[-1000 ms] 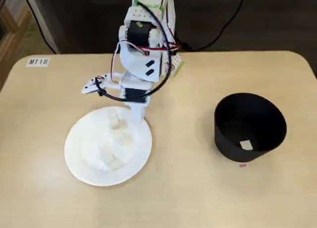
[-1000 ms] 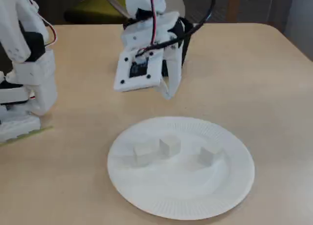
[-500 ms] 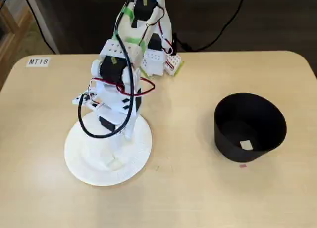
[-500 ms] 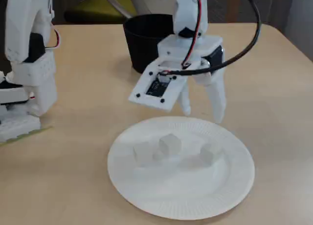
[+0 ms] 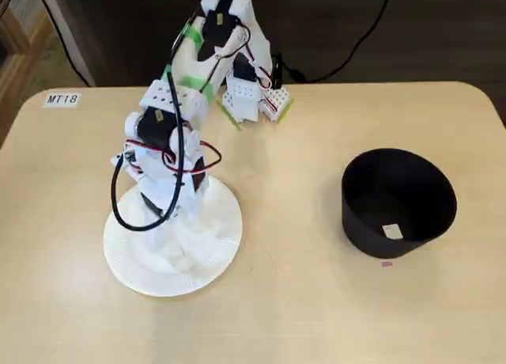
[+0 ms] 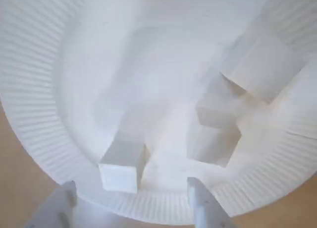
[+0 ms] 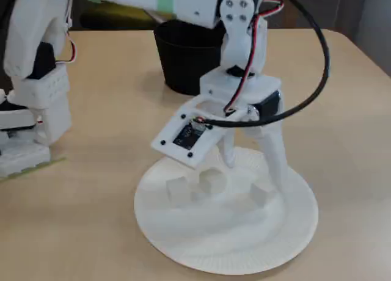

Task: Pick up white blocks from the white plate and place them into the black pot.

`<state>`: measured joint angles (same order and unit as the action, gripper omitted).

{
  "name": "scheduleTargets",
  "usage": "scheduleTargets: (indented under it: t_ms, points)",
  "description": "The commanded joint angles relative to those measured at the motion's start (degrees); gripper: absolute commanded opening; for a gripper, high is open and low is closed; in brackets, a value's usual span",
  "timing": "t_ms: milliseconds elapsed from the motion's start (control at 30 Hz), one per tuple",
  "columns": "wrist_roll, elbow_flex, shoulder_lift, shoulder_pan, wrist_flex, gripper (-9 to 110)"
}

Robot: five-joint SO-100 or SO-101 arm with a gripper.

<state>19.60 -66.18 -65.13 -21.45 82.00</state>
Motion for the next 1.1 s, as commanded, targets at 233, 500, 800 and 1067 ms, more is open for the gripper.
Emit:
scheduleTargets:
  t_ms: [233, 500, 800, 1067]
  points:
    - [1.85, 7.47, 4.22, 0.26, -0.53, 30]
    - [3.69, 10.28, 7.38, -0.26, -0.7, 27]
    - [6.42, 13.18, 10.46, -1.58, -0.7, 12]
    - [7.21, 16.87, 13.54, -2.64, 0.18, -1]
